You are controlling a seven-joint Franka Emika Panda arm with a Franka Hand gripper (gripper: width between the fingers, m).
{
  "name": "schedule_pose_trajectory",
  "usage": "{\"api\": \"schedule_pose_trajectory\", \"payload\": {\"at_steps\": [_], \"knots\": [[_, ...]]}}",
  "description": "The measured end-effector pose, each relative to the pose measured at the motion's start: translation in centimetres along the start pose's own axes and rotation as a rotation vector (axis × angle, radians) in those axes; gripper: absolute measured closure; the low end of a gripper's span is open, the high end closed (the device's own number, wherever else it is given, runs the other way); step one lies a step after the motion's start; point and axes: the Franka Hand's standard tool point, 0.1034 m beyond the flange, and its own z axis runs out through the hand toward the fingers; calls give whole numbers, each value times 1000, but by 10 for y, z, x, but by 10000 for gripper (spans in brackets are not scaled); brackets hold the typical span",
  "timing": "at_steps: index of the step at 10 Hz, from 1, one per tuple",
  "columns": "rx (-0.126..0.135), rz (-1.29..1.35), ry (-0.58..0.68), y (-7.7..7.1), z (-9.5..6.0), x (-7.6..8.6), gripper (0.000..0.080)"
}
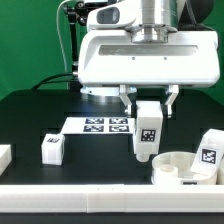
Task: Assemble stool
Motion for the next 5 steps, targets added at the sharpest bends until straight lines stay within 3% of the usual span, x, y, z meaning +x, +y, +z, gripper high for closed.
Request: {"api": "schedule_pose_trajectory", "payload": {"at_steps": [1,4,5], "knots": [[3,0,90,-7,-6,7,462],[27,25,110,-26,-6,7,462],[26,16,103,-25,-4,5,462]]}}
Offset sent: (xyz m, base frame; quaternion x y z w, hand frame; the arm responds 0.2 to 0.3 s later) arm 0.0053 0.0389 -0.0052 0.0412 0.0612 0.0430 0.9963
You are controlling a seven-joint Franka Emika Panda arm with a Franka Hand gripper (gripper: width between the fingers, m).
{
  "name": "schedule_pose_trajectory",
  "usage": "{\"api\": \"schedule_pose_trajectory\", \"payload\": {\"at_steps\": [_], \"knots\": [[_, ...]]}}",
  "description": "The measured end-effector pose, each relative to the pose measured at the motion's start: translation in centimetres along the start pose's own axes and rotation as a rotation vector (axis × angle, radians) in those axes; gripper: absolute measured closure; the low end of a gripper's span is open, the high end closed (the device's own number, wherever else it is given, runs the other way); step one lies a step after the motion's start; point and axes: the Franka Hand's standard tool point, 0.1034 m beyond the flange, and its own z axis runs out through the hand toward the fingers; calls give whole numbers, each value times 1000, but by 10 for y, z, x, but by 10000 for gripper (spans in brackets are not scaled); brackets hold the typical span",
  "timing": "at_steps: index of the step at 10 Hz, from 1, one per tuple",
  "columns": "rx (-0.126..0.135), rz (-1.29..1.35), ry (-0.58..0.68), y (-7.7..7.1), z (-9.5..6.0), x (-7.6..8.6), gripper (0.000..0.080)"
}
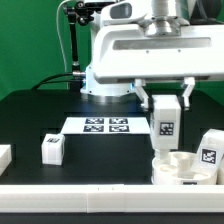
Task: Assemble stool
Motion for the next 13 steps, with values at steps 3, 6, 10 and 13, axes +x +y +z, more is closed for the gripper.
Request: {"api": "schedule_pose_trajectory", "payload": {"at_steps": [3,6,10,13], "knots": [[1,-3,-1,-1,2,0,461],[2,-8,0,-5,9,3,461],[1,-17,-8,-8,18,-8,461],[0,-23,-2,-10,22,-12,461]]}}
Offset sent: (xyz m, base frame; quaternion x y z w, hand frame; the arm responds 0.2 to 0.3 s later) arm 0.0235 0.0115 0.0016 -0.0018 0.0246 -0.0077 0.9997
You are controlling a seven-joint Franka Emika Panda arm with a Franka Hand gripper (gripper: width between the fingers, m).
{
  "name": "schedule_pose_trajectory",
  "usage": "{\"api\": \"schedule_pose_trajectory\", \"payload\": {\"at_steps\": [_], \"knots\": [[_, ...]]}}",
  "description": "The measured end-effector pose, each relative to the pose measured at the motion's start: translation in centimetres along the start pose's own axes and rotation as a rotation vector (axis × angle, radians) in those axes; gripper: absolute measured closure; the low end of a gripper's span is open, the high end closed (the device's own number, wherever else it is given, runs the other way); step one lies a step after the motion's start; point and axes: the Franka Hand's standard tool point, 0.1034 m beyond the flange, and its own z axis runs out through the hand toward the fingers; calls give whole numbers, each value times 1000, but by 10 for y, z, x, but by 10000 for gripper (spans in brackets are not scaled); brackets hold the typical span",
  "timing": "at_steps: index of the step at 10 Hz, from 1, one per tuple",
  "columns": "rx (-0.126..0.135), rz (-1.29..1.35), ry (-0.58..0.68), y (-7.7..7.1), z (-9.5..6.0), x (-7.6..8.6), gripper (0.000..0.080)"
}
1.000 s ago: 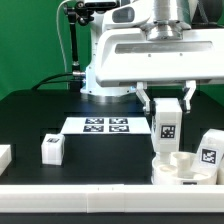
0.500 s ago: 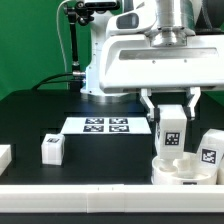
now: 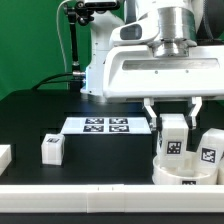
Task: Assemble stool
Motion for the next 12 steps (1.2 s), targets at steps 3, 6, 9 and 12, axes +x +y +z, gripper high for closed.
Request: {"api": "schedule_pose_trajectory", "payload": {"at_steps": [3,6,9,12], "knots": [[-7,-7,71,0,0,-2,461],[-9,-13,99,0,0,-3,461],[-8,-6,69,1,-1,-5,191],[-3,36,12,7,-12,1,152]]}}
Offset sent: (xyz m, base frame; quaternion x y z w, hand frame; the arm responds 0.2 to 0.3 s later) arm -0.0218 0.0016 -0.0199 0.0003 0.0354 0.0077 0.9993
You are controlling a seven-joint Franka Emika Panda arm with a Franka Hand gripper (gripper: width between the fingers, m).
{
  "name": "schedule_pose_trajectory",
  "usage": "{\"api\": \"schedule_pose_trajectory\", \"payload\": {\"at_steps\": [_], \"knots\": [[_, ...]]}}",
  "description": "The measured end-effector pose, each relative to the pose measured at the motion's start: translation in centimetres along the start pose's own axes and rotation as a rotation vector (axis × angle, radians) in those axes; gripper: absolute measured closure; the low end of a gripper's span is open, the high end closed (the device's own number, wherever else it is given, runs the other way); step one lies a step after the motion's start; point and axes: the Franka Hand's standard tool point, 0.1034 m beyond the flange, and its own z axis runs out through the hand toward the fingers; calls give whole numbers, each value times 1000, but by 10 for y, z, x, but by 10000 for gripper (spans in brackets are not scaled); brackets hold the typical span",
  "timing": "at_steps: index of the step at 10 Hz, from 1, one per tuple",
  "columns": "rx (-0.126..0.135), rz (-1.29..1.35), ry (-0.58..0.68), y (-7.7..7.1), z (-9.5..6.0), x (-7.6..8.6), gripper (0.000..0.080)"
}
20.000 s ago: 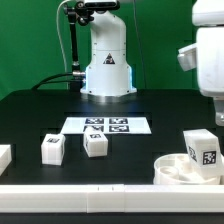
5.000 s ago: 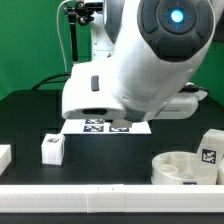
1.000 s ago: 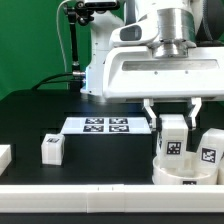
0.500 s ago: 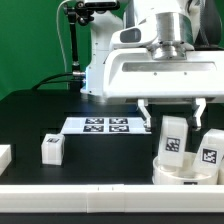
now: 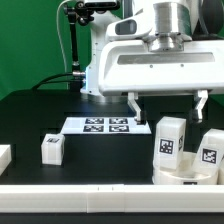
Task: Assemble stool
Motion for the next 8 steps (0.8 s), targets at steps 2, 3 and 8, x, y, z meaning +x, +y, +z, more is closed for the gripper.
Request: {"api": "schedule_pose_trajectory", "payload": {"at_steps": [2,3,8], "knots": [[14,32,-70,5,-14,15,150],[18,29,-77,7,-19,23,150],[16,48,-89,9,-17,19,150]]}}
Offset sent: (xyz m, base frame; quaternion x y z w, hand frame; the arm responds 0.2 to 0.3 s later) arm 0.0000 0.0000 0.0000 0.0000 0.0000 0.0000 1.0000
